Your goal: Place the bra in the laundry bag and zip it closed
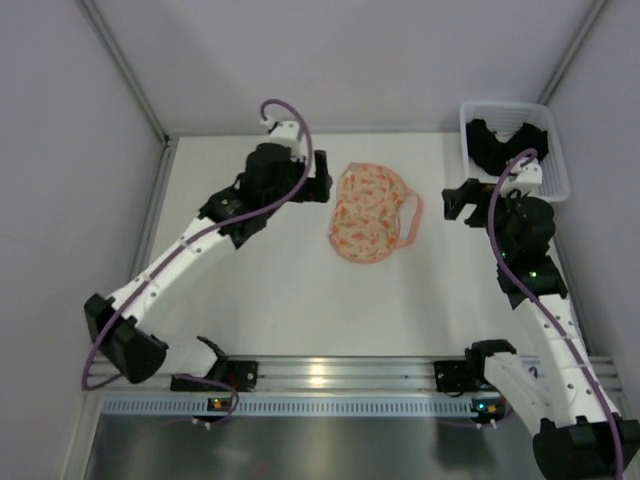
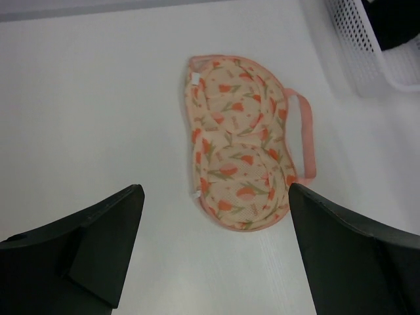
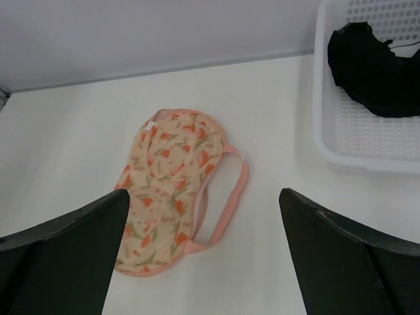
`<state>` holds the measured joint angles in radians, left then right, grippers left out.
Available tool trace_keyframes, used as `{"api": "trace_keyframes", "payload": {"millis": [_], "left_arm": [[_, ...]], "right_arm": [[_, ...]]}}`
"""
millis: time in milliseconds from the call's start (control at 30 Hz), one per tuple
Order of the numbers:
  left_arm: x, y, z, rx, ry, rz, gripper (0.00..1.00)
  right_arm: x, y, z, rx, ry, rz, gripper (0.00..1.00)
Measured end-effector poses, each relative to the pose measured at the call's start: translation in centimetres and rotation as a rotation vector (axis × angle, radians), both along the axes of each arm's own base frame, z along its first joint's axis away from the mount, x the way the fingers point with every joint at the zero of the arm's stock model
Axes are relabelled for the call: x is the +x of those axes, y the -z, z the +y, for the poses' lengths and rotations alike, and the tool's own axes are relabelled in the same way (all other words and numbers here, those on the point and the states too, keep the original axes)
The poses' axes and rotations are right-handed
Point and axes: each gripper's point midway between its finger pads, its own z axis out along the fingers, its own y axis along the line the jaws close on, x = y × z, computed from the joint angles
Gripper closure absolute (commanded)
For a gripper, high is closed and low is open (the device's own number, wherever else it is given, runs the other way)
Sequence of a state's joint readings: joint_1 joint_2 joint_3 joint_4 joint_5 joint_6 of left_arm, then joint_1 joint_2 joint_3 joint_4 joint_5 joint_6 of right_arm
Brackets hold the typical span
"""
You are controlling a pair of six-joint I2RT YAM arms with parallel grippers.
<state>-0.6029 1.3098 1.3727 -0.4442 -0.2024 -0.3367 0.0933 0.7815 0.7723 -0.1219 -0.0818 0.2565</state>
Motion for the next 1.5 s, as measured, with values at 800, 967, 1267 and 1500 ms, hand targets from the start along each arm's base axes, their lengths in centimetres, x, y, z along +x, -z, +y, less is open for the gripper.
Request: {"api": "trace_keyframes", "payload": {"millis": [800,967,1267,1500], "left_arm": [[1.6,15.7,-22.0,0.109,0.210,0.135,0.07],[1.6,20.0,-25.5,0.134,0.239,0.170,0.08],[0.5,24.2,-29.3,0.205,0.283,0.143,0.17],[0.7,25.9,-30.0,0.239,0.296,0.126,0.22]], "right_arm": [[-3.9,4.3,-7.0,0.048,0.417,0.039,0.01],[-4.9,4.0,-7.5,0.058,0.444,0.030,0.01],[-6.5,3.9,-8.1,0.062,0.473,0.027,0.01],[-7.3,3.4,-8.4,0.065,0.487,0.022,0.01]]}}
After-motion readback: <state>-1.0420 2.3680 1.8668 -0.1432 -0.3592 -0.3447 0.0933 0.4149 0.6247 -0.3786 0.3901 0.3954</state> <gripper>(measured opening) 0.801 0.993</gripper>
